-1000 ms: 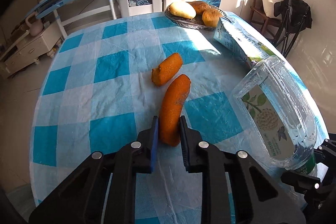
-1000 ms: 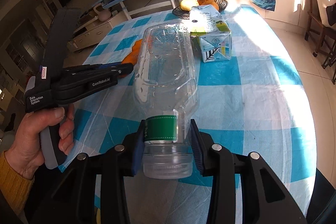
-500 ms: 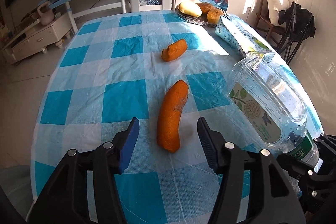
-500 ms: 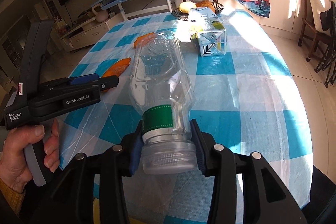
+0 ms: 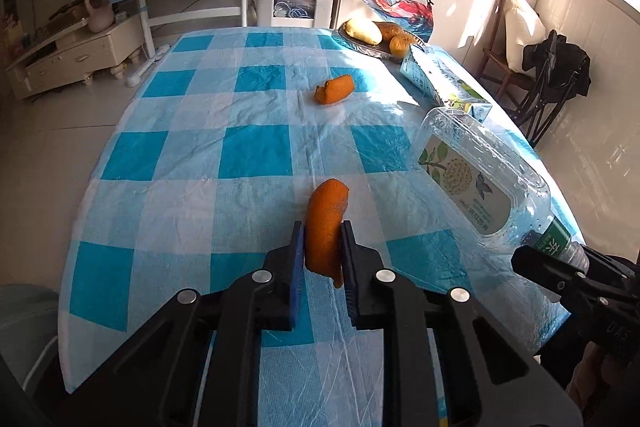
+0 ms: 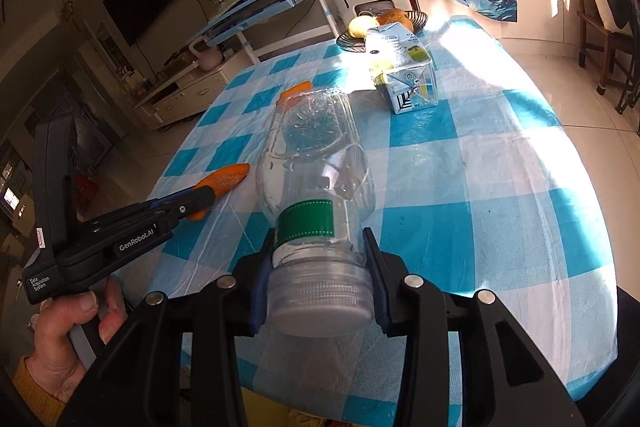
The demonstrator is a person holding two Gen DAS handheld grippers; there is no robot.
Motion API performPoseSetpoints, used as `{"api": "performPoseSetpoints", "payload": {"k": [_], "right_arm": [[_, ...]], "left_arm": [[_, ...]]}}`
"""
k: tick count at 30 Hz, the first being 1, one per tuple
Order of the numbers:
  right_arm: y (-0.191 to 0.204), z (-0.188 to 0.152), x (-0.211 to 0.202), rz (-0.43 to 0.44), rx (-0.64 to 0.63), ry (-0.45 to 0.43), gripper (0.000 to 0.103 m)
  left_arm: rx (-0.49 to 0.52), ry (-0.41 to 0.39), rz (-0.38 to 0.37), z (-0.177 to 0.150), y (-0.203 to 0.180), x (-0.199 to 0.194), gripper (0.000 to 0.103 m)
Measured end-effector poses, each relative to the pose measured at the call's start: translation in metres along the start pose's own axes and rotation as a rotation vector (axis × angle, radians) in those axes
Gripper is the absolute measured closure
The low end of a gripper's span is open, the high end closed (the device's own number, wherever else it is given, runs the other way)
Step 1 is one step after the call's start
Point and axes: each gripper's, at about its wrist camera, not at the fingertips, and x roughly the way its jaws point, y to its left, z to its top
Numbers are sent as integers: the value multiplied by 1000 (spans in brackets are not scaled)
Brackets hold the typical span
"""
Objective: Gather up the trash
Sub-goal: 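Carry the bottle and orange peel toward the yellow basin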
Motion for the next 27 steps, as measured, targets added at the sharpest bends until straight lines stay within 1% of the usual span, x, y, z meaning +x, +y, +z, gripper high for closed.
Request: {"api": "performPoseSetpoints", "payload": {"k": [3,7,11,14,15,16,18,21,25,27], "right_arm": [[2,-5,-11,36,17,-22,62],[6,-11,-19,42,13,-29,62],[7,-11,-14,10,-7,-7,62],[11,-10,-8,-39,-44,5,61],[13,-9,-5,-46,-54,13,53],[14,-8,-2,-58,-64,16,43],[20,-5,4,-88,-100,16,37],[27,1,16,-112,-132,23,33],[33,10,29,-127,-151,21,34],[32,12,34,-120,-147,27,42]], "left_arm": [[-7,-12,-6,-11,-2,-17,86],[8,-26,-3,-23,-7,-35,86],[15,-16,10,-31,-6,-39,86],[10,-10,16,-34,-2,-38,86],[11,-8,18,-35,-2,-38,86],[13,-6,19,-36,-2,-37,86],[16,-2,19,-37,-1,-34,86],[17,4,16,-39,-1,-32,86],[14,16,12,-41,1,-26,86],[11,23,10,-42,2,-23,86]]}}
